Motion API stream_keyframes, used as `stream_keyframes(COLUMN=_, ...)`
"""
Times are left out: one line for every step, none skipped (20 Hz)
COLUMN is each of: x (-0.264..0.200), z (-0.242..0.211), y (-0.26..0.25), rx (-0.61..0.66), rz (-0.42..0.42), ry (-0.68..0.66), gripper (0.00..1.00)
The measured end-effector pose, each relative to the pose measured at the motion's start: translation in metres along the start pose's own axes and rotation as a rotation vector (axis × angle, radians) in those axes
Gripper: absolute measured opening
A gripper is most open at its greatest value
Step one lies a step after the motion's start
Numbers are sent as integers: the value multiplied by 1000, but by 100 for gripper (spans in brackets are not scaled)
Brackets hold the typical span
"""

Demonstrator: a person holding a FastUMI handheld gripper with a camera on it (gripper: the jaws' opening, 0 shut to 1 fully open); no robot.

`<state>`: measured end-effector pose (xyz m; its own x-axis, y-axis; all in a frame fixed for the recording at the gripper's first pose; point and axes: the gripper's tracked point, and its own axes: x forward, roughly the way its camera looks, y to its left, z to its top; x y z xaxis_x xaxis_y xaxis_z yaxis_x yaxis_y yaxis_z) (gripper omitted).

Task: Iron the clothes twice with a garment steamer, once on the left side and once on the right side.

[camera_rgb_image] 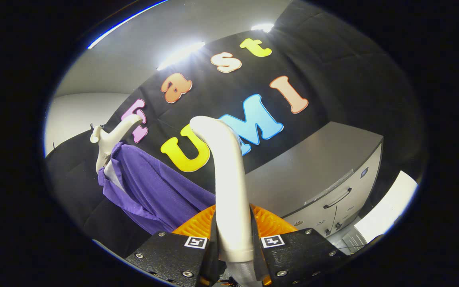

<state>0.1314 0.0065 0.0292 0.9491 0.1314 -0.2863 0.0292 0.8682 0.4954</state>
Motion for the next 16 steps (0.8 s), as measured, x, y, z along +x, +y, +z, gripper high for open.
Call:
stream_keyframes(x=-2, z=1, y=10, rx=3, rz=11, ry=-18, gripper=35)
stream_keyframes(x=-3, z=4, y=19, rx=1, rz=19, ry=-39, gripper=35)
stream_keyframes(x=-5, z=7, y=26, rx=-14, rz=23, ry=-65, gripper=35)
stream_keyframes(x=-7, z=9, y=33, rx=-38, rz=22, ry=-91, gripper=35)
stream_keyframes(x=-9, z=10, y=40, rx=-64, rz=19, ry=-117, gripper=35)
stream_keyframes(x=-11, z=10, y=48, rx=-94, rz=15, ry=-140, gripper=35)
stream_keyframes(x=-11, z=10, y=55, rx=-126, rz=13, ry=-160, gripper=35)
stream_keyframes(x=-11, z=6, y=63, rx=-152, rz=17, ry=-167, gripper=35)
stream_keyframes(x=-13, z=4, y=73, rx=-173, rz=33, ry=-165, gripper=35)
stream_keyframes(x=-12, z=-1, y=83, rx=-201, rz=46, ry=-166, gripper=35)
stream_keyframes(x=-12, z=-4, y=90, rx=-235, rz=48, ry=-175, gripper=35)
stream_keyframes(x=-11, z=-7, y=97, rx=-273, rz=46, ry=-191, gripper=35)
stream_keyframes(x=-11, z=-10, y=104, rx=-309, rz=46, ry=-209, gripper=35)
stream_keyframes(x=-10, z=-13, y=113, rx=-344, rz=47, ry=-226, gripper=35)
stream_keyframes(x=-9, z=-16, y=119, rx=-376, rz=44, ry=-244, gripper=35)
stream_keyframes(x=-7, z=-20, y=124, rx=-404, rz=33, ry=-258, gripper=35)
